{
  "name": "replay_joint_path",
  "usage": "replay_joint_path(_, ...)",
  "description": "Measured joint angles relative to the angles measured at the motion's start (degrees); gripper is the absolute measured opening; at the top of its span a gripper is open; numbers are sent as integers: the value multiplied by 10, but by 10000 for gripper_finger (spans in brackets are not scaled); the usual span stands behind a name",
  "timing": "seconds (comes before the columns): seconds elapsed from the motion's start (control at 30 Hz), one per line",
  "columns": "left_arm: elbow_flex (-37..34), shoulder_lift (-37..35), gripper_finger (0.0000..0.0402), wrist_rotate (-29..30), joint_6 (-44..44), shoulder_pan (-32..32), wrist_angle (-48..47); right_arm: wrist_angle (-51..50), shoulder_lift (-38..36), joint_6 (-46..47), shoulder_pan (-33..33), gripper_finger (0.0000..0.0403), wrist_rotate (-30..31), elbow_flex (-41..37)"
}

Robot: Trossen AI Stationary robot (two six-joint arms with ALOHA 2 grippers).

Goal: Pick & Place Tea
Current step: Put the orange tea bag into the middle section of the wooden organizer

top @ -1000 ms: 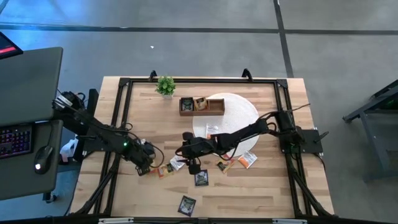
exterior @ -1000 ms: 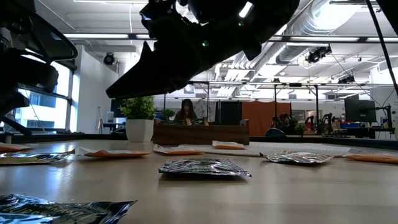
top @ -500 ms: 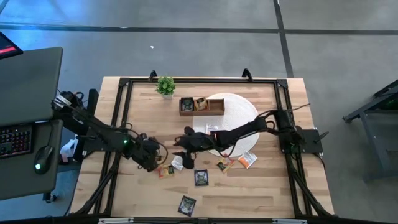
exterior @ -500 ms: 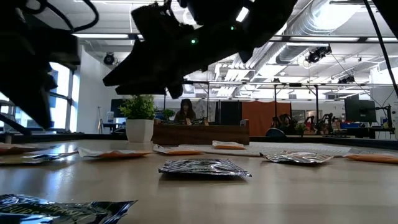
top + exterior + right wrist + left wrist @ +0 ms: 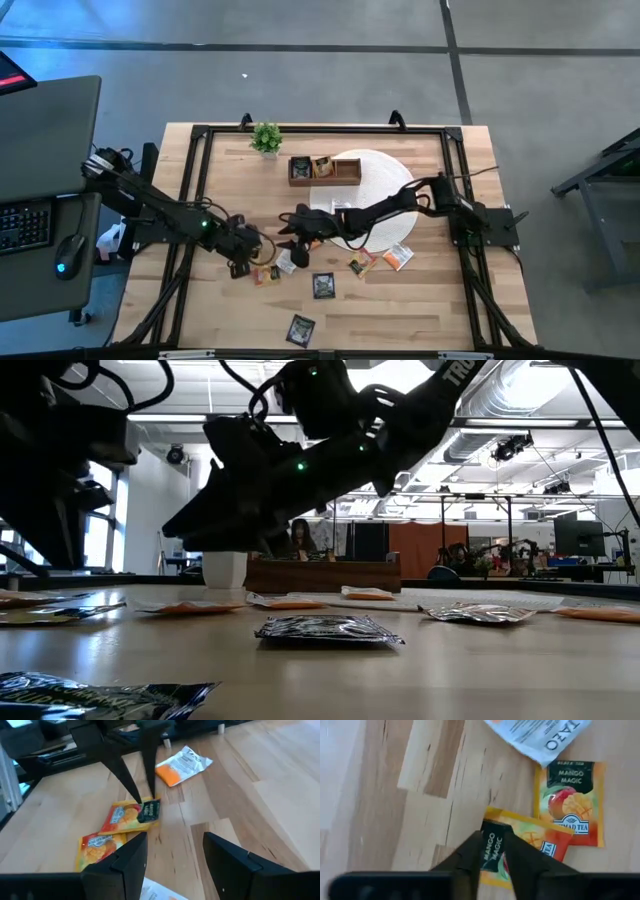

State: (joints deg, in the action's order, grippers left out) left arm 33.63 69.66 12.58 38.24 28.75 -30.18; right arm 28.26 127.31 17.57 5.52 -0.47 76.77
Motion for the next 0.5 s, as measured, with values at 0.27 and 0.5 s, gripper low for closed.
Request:
replay_joint_path(0.27,1,72,228,-17,-33,1,19,-8,0,-14,0,188,0,0)
replay_joint_path(0.5,4,125,200,-5,-31,1,49,-14,0,-15,0,188,0,0)
